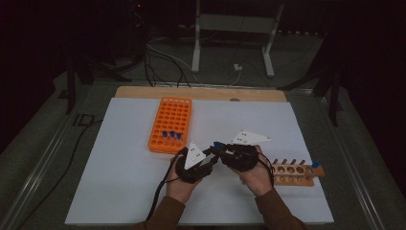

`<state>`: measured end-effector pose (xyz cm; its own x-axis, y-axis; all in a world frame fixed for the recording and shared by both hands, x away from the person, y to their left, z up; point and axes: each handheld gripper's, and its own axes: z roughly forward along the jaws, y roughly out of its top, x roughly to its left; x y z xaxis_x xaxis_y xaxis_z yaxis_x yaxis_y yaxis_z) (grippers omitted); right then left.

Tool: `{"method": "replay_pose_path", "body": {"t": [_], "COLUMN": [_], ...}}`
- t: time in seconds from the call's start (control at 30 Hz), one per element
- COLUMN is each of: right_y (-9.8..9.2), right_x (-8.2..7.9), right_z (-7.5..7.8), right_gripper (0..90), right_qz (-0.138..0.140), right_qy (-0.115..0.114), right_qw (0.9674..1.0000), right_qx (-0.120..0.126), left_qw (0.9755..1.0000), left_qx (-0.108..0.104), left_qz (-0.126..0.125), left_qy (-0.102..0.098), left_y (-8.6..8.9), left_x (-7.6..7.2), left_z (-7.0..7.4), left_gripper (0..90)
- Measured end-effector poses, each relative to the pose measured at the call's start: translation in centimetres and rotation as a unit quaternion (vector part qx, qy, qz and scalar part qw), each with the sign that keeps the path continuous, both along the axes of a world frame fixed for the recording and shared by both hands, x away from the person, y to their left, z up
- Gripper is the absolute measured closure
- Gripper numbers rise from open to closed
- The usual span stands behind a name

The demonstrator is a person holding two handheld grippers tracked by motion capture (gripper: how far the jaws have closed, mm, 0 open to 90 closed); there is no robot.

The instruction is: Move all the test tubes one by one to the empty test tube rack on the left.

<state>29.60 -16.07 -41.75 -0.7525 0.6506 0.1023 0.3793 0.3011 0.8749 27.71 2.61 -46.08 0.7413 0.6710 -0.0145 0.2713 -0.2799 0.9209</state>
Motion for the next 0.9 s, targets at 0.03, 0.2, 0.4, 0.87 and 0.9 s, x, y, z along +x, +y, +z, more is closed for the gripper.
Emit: {"method": "replay_pose_path", "body": {"t": [0.03,0.2,0.4,0.87,0.9], "right_y": [0.0,0.1,0.0,-1.8,-1.9], "right_x": [0.0,0.0,0.0,0.3,0.2], "right_z": [0.0,-0.1,-0.2,-0.4,-0.4], "right_gripper": [76.1,76.2,75.9,27.0,24.1], "right_qz": [0.0,0.001,0.002,-0.006,-0.011], "right_qy": [0.0,0.003,0.003,0.008,0.001], "right_qw": [1.0,1.0,1.0,0.9994,0.9995], "right_qx": [0.0,0.002,0.003,0.034,0.029], "left_qw": [1.0,1.0,0.9999,1.0,1.0], "left_qx": [0.0,-0.004,-0.004,-0.001,0.0], "left_qz": [0.0,-0.006,-0.011,0.003,0.004], "left_qy": [0.0,0.001,0.001,0.006,0.007], "left_y": [0.0,0.0,0.0,0.8,0.9], "left_x": [0.0,0.0,0.0,0.3,0.3], "left_z": [0.0,0.0,0.0,-0.1,-0.1], "left_gripper": [68.1,74.6,76.7,76.9,76.9]}}
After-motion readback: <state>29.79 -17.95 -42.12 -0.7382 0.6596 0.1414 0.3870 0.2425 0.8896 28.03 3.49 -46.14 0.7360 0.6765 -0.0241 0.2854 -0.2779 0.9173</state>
